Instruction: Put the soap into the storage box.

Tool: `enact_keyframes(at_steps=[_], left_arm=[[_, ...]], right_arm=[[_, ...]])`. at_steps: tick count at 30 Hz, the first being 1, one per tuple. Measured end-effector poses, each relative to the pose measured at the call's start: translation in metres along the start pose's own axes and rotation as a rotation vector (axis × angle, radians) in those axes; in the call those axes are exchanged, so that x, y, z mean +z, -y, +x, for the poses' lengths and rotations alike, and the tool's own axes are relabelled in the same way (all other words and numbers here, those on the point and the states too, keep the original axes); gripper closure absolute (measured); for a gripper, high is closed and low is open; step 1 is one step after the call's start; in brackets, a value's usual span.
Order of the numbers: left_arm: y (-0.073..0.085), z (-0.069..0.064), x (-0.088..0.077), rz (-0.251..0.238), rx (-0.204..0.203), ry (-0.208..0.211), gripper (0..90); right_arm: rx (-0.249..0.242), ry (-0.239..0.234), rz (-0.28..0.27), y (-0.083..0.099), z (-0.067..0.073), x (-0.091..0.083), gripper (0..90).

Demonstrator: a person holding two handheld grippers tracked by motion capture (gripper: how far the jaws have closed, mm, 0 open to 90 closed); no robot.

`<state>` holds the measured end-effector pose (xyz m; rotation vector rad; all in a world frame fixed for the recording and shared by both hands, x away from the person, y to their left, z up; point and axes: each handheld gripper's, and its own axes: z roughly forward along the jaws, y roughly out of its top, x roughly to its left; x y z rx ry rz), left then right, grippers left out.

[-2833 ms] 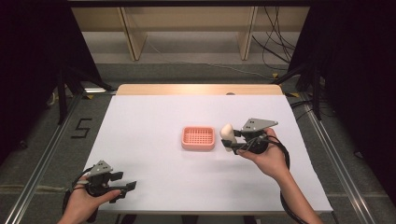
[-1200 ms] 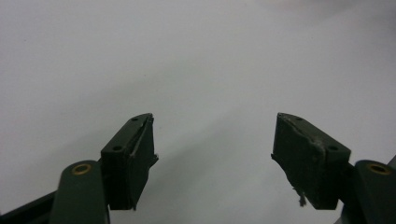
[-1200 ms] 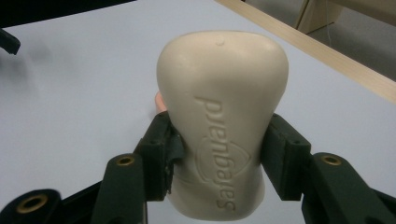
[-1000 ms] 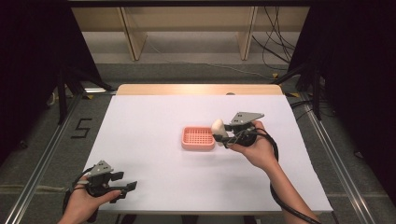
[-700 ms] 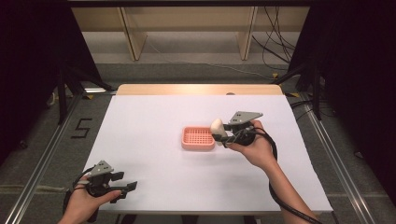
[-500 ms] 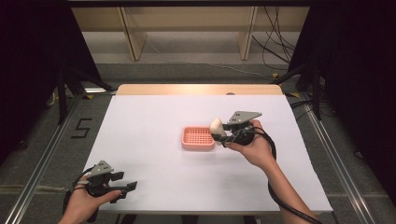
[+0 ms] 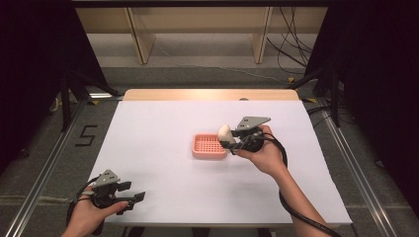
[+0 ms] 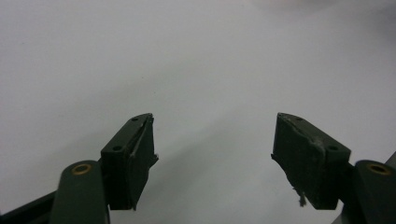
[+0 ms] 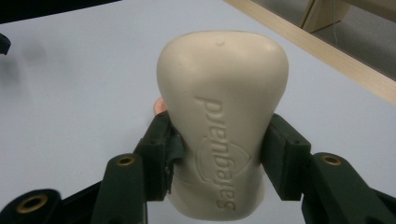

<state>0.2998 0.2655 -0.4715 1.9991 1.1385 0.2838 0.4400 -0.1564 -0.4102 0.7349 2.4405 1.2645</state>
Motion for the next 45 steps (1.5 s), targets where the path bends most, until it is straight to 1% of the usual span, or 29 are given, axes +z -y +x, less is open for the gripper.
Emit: enact_keyframes(at_steps=[3, 5, 6, 11, 12, 13, 15, 16, 17, 20, 21, 22, 26, 27, 30, 31, 32, 33, 34, 35, 36, 38, 39, 40, 41, 42, 43, 44, 45], left_arm=[[0.000, 0.000, 0.000, 0.000, -0.003, 0.000, 29.1], [0.000, 0.001, 0.000, -0.003, 0.008, -0.004, 29.1], [0.000, 0.001, 0.000, -0.003, 0.007, -0.004, 29.1], [0.000, 0.001, -0.001, 0.003, 0.009, 0.000, 29.1], [0.000, 0.001, -0.001, 0.004, 0.009, 0.000, 29.1], [0.000, 0.001, -0.001, 0.004, 0.008, 0.000, 29.1], [0.000, 0.001, -0.001, 0.003, 0.009, 0.000, 29.1], [0.000, 0.001, -0.001, 0.003, 0.007, 0.000, 29.1], [0.000, 0.001, -0.001, -0.004, 0.006, -0.004, 29.1], [0.000, 0.001, 0.000, -0.005, 0.006, -0.003, 29.1], [0.000, 0.001, 0.000, -0.005, 0.006, -0.003, 29.1], [0.000, 0.001, 0.000, -0.004, 0.008, -0.003, 29.1], [0.000, 0.001, 0.000, -0.005, 0.008, -0.002, 29.1], [0.000, 0.001, 0.000, -0.005, 0.008, -0.002, 29.1], [0.000, 0.001, -0.001, 0.004, 0.009, 0.000, 29.1], [0.000, 0.001, -0.001, 0.004, 0.009, 0.000, 29.1], [0.000, 0.001, 0.000, -0.005, 0.010, -0.003, 29.1], [0.000, 0.001, 0.000, -0.005, 0.009, -0.003, 29.1], [0.000, 0.001, -0.001, 0.003, 0.010, 0.000, 29.1], [0.000, 0.001, -0.001, 0.003, 0.010, -0.001, 29.1], [0.000, 0.001, -0.001, 0.004, 0.011, -0.001, 29.1], [0.000, 0.001, 0.000, -0.003, 0.010, -0.003, 29.1], [0.000, 0.000, 0.000, -0.002, 0.000, 0.001, 29.1], [0.000, 0.000, 0.000, -0.002, -0.002, 0.001, 29.1], [0.000, 0.000, 0.000, -0.002, -0.002, -0.003, 29.1], [-0.001, 0.001, -0.001, 0.005, 0.015, 0.001, 29.1], [0.000, 0.001, -0.001, 0.002, 0.011, 0.001, 29.1], [0.000, 0.001, 0.000, -0.004, 0.010, -0.003, 29.1], [0.000, 0.001, 0.000, -0.003, 0.010, -0.003, 29.1]], right_arm=[[-0.022, -0.006, -0.010, -0.002, -0.001, 0.003, 50.7], [0.006, -0.010, 0.001, -0.003, 0.001, 0.005, 50.7], [-0.008, -0.002, 0.001, -0.004, 0.000, 0.005, 50.7], [-0.012, -0.005, 0.010, -0.007, -0.001, 0.009, 50.7], [-0.034, -0.005, 0.001, -0.008, -0.002, 0.011, 50.7], [-0.013, -0.006, 0.007, -0.008, -0.001, 0.011, 50.7], [-0.031, -0.004, -0.003, -0.010, -0.003, 0.013, 50.7], [-0.030, -0.013, 0.013, -0.010, -0.004, 0.013, 50.7], [-0.020, -0.001, 0.003, -0.010, -0.003, 0.014, 50.7], [-0.010, -0.003, 0.023, -0.012, -0.004, 0.014, 50.7], [-0.016, 0.008, 0.004, -0.011, -0.005, 0.015, 50.7], [-0.024, -0.009, 0.012, -0.012, -0.006, 0.016, 50.7], [-0.012, 0.005, 0.020, -0.012, -0.006, 0.019, 50.6], [-0.029, 0.000, 0.020, -0.013, -0.008, 0.020, 50.7], [-0.002, -0.006, 0.032, -0.013, -0.007, 0.023, 50.7], [-0.002, -0.006, 0.032, -0.013, -0.007, 0.023, 50.7], [-0.038, -0.007, 0.021, -0.014, -0.009, 0.026, 50.7], [-0.023, -0.015, 0.040, -0.015, -0.008, 0.026, 50.7], [-0.021, -0.006, 0.032, -0.015, -0.008, 0.027, 50.7], [-0.008, -0.013, 0.042, -0.015, -0.007, 0.027, 50.7], [-0.021, -0.005, 0.034, -0.015, -0.008, 0.029, 50.6], [-0.013, -0.015, 0.046, -0.015, -0.008, 0.031, 50.7], [-0.025, -0.015, 0.042, -0.015, -0.009, 0.032, 50.7], [-0.009, -0.016, 0.056, -0.015, -0.008, 0.032, 50.7], [-0.015, -0.012, 0.050, -0.015, -0.008, 0.033, 50.7], [-0.014, -0.016, 0.051, -0.014, -0.008, 0.035, 50.7], [-0.018, -0.008, 0.049, -0.014, -0.008, 0.035, 50.7], [-0.010, -0.013, 0.055, -0.014, -0.008, 0.036, 50.7], [-0.021, -0.026, 0.055, -0.014, -0.009, 0.037, 50.7]])
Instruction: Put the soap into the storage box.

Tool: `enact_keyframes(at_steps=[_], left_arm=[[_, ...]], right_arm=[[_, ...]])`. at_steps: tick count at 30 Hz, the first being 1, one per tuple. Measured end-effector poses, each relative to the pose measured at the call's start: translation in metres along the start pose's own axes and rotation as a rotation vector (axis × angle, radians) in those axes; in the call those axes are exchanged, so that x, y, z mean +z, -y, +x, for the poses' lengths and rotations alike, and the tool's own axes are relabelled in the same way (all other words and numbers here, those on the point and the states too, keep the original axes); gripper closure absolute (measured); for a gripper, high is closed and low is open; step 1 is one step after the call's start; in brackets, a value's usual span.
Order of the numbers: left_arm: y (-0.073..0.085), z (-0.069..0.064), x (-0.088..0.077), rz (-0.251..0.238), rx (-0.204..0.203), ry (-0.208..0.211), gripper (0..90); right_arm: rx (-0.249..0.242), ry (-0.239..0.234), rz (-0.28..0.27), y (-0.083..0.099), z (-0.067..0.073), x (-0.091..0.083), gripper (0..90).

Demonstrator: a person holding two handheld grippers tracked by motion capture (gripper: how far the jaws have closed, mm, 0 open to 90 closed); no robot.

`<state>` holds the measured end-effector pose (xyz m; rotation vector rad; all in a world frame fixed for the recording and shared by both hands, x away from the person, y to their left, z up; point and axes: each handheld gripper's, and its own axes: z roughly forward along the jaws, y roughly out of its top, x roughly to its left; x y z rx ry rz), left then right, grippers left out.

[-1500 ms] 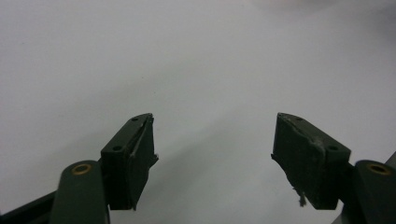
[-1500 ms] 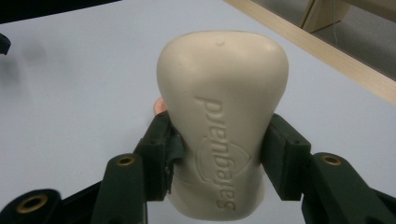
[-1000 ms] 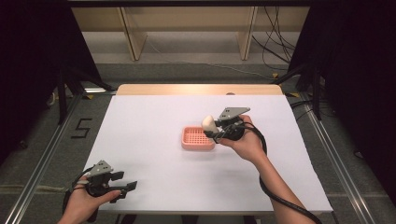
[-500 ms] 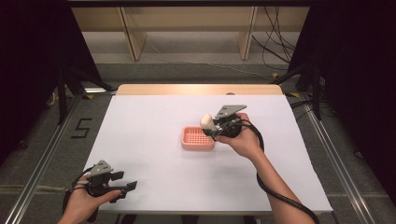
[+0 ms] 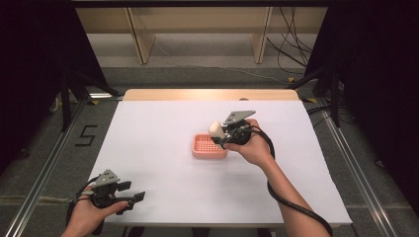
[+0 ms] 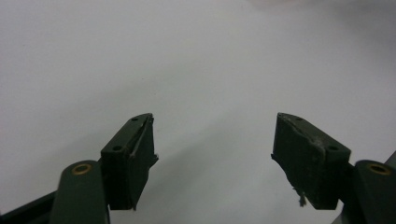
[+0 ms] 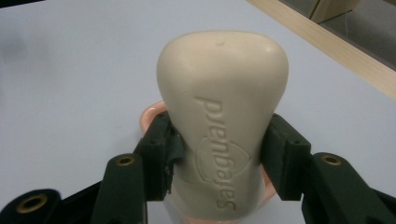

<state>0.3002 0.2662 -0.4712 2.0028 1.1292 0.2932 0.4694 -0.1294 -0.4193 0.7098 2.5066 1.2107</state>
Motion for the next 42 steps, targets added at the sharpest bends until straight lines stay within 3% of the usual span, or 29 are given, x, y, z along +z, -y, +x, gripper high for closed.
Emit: enact_keyframes(at_steps=[23, 32, 34, 36, 38, 42], left_arm=[[0.000, 0.000, 0.000, -0.010, -0.011, 0.001, 29.1], [0.000, 0.000, 0.000, -0.002, -0.010, 0.005, 29.1], [0.000, 0.000, 0.000, 0.003, -0.010, 0.005, 29.1], [0.000, 0.000, 0.000, 0.003, -0.010, 0.005, 29.1], [0.001, 0.000, 0.001, -0.006, -0.013, 0.001, 29.1], [0.001, -0.001, 0.001, -0.008, -0.020, 0.004, 29.1]], right_arm=[[-0.029, 0.019, 0.087, 0.006, -0.002, 0.033, 50.5], [-0.034, 0.025, 0.097, 0.010, -0.003, 0.035, 49.8], [-0.040, 0.045, 0.096, 0.011, -0.003, 0.036, 49.3], [-0.007, 0.041, 0.103, 0.011, -0.002, 0.035, 48.8], [0.000, 0.013, 0.083, 0.010, -0.003, 0.032, 47.1], [-0.002, 0.020, 0.062, 0.013, -0.001, 0.025, 45.5]])
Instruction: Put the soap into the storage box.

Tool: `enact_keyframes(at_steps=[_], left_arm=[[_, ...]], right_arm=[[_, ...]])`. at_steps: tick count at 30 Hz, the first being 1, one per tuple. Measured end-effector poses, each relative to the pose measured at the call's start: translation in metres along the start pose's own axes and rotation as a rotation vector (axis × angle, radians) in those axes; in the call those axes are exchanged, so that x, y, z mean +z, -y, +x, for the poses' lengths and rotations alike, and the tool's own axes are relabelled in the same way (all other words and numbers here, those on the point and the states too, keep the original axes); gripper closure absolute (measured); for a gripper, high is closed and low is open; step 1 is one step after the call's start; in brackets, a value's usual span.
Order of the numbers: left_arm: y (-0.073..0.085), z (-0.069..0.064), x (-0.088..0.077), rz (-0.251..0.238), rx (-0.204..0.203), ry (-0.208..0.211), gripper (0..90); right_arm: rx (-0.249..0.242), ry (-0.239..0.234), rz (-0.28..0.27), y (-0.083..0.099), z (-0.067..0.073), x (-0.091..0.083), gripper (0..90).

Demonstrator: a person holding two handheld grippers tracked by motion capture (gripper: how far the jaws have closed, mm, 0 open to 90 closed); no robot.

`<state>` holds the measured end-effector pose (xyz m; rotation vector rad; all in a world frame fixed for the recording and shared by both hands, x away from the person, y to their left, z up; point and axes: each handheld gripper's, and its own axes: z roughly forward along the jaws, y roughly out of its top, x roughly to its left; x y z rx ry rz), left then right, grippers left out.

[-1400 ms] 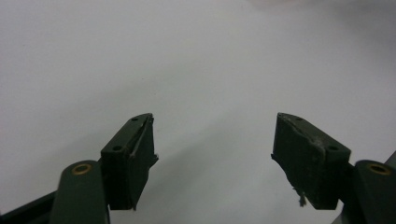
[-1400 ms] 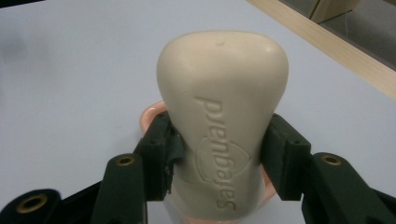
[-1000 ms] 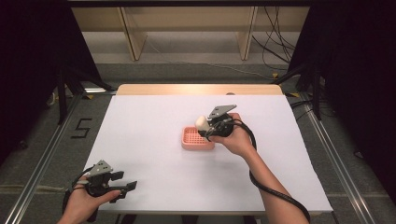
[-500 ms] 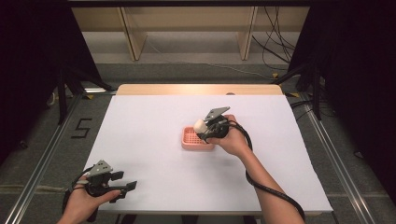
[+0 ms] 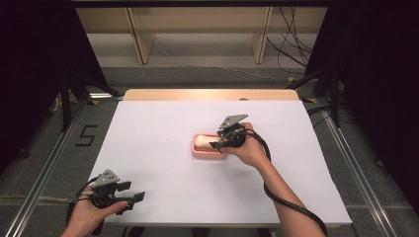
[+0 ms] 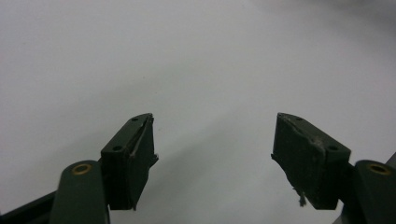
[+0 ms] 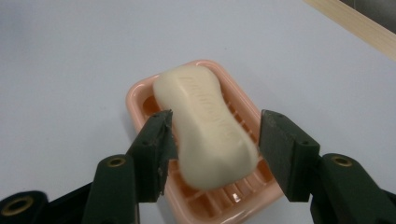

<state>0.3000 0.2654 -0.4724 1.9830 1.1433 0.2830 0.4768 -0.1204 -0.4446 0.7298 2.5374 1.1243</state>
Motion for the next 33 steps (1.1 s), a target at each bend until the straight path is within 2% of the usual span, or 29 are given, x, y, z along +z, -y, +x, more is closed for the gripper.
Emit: enact_keyframes(at_steps=[3, 6, 7, 9, 10, 12, 14, 15, 16, 17, 18, 19, 20, 21, 22, 23, 24, 25, 27, 29, 30, 31, 32, 33], left_arm=[[0.000, 0.001, 0.000, 0.008, 0.008, -0.002, 29.1], [0.001, 0.000, 0.001, -0.004, 0.000, -0.004, 29.1], [0.000, 0.000, 0.000, 0.003, 0.004, -0.004, 29.1], [0.000, 0.000, 0.000, -0.001, 0.006, -0.003, 29.1], [0.001, 0.000, 0.001, -0.006, 0.006, -0.010, 29.1], [0.000, 0.001, 0.000, 0.017, 0.022, -0.006, 29.1], [0.000, 0.001, 0.000, 0.014, 0.020, -0.008, 29.4], [0.000, 0.002, 0.000, 0.014, 0.023, -0.008, 29.4], [0.000, 0.002, 0.000, 0.014, 0.023, -0.008, 29.4], [0.000, 0.002, 0.001, 0.012, 0.015, -0.006, 29.4], [0.000, 0.002, 0.001, 0.012, 0.015, -0.006, 29.4], [0.001, 0.002, 0.001, 0.012, 0.021, -0.014, 29.5], [0.001, 0.002, 0.001, 0.012, 0.021, -0.014, 29.4], [0.001, 0.000, 0.002, -0.004, 0.001, -0.014, 29.4], [0.001, 0.000, 0.002, 0.005, 0.010, -0.013, 29.4], [0.001, -0.001, 0.003, -0.009, 0.000, -0.013, 29.4], [0.001, -0.001, 0.002, -0.005, 0.001, -0.013, 29.4], [0.000, 0.002, 0.000, 0.025, 0.028, -0.009, 29.5], [0.000, 0.001, 0.000, 0.015, 0.020, -0.009, 29.5], [0.001, -0.001, 0.001, -0.011, 0.004, -0.017, 29.5], [0.001, -0.001, 0.001, -0.011, 0.004, -0.017, 29.5], [0.001, -0.001, 0.001, -0.010, 0.008, -0.015, 29.5], [0.000, 0.000, 0.000, 0.011, 0.023, -0.013, 29.5], [0.000, 0.000, 0.000, 0.005, 0.020, -0.007, 29.5]], right_arm=[[0.002, -0.011, 0.001, 0.006, 0.002, -0.012, 44.6], [0.012, -0.005, -0.003, 0.010, 0.004, -0.019, 44.3], [0.036, -0.002, -0.016, 0.020, 0.007, -0.033, 44.0], [0.042, -0.005, -0.023, 0.024, 0.008, -0.036, 44.1], [0.071, 0.015, -0.031, 0.035, 0.012, -0.049, 44.0], [0.101, 0.018, -0.031, 0.045, 0.015, -0.060, 44.0], [0.131, 0.003, -0.059, 0.057, 0.017, -0.069, 43.8], [0.162, 0.006, -0.056, 0.063, 0.019, -0.074, 43.7], [0.162, 0.006, -0.056, 0.063, 0.019, -0.074, 43.7], [0.167, 0.023, -0.056, 0.076, 0.022, -0.082, 43.8], [0.167, 0.023, -0.056, 0.076, 0.022, -0.082, 43.8], [0.195, 0.037, -0.056, 0.088, 0.027, -0.089, 43.8], [0.195, 0.037, -0.056, 0.088, 0.027, -0.089, 43.8], [0.197, 0.039, -0.055, 0.092, 0.027, -0.091, 43.8], [0.229, 0.042, -0.054, 0.097, 0.031, -0.093, 44.0], [0.223, 0.050, -0.069, 0.102, 0.030, -0.095, 44.1], [0.238, 0.053, -0.064, 0.105, 0.031, -0.097, 44.2], [0.252, 0.057, -0.070, 0.108, 0.033, -0.098, 44.3], [0.267, 0.064, -0.072, 0.112, 0.034, -0.103, 44.4], [0.270, 0.073, -0.083, 0.114, 0.034, -0.104, 44.5], [0.270, 0.073, -0.083, 0.114, 0.034, -0.104, 44.5], [0.252, 0.112, -0.092, 0.116, 0.033, -0.108, 44.4], [0.261, 0.115, -0.091, 0.117, 0.034, -0.109, 44.4], [0.248, 0.120, -0.090, 0.118, 0.033, -0.110, 44.4]])
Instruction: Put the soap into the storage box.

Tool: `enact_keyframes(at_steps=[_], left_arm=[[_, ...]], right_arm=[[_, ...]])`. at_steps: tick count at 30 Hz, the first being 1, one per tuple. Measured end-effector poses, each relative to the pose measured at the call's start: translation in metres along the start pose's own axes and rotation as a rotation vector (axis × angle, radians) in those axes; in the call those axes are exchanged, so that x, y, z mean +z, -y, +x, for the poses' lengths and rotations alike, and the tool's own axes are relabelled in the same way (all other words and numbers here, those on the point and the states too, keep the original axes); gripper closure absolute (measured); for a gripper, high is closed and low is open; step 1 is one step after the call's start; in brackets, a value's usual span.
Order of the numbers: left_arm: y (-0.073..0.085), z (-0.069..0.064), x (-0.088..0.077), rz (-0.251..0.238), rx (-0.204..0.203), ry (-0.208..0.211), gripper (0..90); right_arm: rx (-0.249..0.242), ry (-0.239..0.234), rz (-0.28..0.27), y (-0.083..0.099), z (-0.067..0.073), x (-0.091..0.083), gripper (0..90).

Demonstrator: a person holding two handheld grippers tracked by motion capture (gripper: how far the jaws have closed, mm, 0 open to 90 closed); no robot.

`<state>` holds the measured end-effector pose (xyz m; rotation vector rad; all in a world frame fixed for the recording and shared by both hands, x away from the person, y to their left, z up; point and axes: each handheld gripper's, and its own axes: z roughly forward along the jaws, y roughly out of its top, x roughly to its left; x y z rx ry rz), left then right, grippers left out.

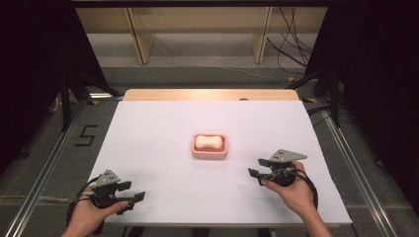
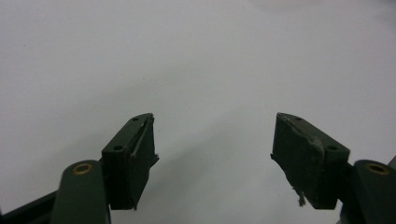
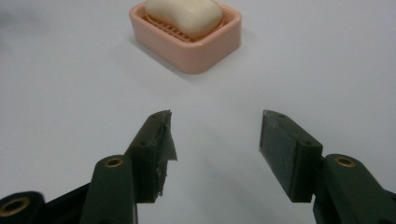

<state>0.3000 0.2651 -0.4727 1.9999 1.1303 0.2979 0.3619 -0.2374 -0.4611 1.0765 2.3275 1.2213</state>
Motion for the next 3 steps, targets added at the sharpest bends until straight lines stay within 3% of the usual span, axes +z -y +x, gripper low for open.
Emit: enact_keyframes(at_steps=[2, 3], left_arm=[[-0.0001, -0.0001, 0.0004, -0.005, 0.002, -0.001, 29.6], [-0.0001, -0.0001, 0.0004, -0.005, 0.002, -0.001, 29.7]], right_arm=[[0.030, 0.011, 0.000, 0.0027, 0.0023, -0.0024, 44.3], [0.022, 0.018, -0.002, 0.0041, 0.0010, -0.0038, 44.4]])
